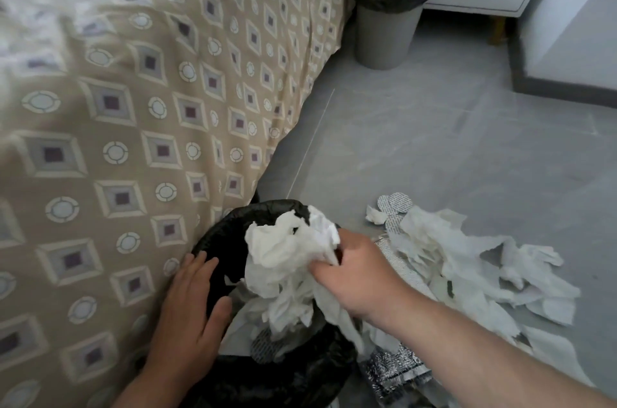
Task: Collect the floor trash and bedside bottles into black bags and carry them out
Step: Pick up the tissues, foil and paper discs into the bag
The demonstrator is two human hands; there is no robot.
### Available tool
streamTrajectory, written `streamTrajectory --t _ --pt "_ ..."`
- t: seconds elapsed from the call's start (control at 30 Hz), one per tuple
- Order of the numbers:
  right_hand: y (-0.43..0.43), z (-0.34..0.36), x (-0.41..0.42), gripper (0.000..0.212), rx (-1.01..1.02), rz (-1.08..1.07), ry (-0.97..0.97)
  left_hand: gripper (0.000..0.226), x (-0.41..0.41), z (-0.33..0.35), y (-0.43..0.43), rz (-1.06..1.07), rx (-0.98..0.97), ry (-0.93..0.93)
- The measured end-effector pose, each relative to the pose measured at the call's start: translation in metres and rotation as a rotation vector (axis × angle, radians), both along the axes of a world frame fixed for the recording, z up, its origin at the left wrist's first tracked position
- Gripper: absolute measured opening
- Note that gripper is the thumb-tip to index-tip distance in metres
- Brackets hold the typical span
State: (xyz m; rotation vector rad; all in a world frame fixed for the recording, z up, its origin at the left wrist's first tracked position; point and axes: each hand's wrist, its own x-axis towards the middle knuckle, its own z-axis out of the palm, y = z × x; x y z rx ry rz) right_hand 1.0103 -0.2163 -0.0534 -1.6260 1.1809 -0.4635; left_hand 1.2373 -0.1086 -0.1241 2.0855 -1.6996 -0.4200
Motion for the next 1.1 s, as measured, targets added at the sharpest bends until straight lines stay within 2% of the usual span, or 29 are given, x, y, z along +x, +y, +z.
streamTrajectory --t 0.07,0.17,0.23,0.3,0.33,0.43,0.53,0.67,0.8,0.87,0.97,1.03,1.1 --pt "0.0 -0.006 0.009 0.025 0.127 0.097 0.035 0.083 0.002 -0.002 0.001 -0.024 -0.019 0.011" --pt "0.0 -0.015 0.012 0.057 0.287 0.175 0.014 0.08 0.005 -0.005 0.001 -0.026 -0.052 0.021" --pt "0.0 -0.016 0.009 0.061 0.145 0.182 0.137 0.077 0.005 -0.007 0.002 -0.024 -0.071 0.022" --pt "0.004 -0.02 0.009 0.06 -0.137 0.333 0.358 0.077 0.005 -0.008 0.002 -0.015 -0.067 0.029" --pt "0.009 -0.023 0.012 0.063 -0.201 0.437 0.431 0.078 0.005 -0.009 0.002 -0.017 -0.063 0.03" --pt "0.025 -0.041 0.033 0.067 -0.163 0.709 0.596 0.077 0.003 -0.01 0.001 -0.032 -0.07 -0.006" --pt "0.034 -0.058 0.046 0.062 -0.137 0.791 0.688 0.081 0.003 -0.011 0.001 0.025 -0.075 -0.012" --pt "0.031 -0.05 0.04 0.055 -0.172 0.728 0.641 0.08 0.003 -0.012 -0.001 0.04 -0.018 0.015" --pt "0.037 -0.013 -0.01 0.039 -0.496 0.692 0.439 0.084 -0.009 0.017 -0.008 -0.06 -0.036 0.032" --pt "0.041 0.005 -0.06 0.036 -0.541 0.689 0.447 0.076 -0.031 0.048 -0.018 -0.173 -0.128 0.082" --pt "0.04 0.019 -0.152 0.036 -0.327 0.606 0.664 0.059 -0.087 0.093 -0.044 -0.428 -0.181 0.164" --pt "0.041 0.01 -0.212 0.035 -0.126 0.35 0.79 0.052 -0.137 0.108 -0.065 -0.608 -0.091 0.194" --pt "0.046 -0.015 -0.262 0.029 0.076 -0.035 0.755 0.053 -0.186 0.099 -0.085 -0.778 0.04 0.181"
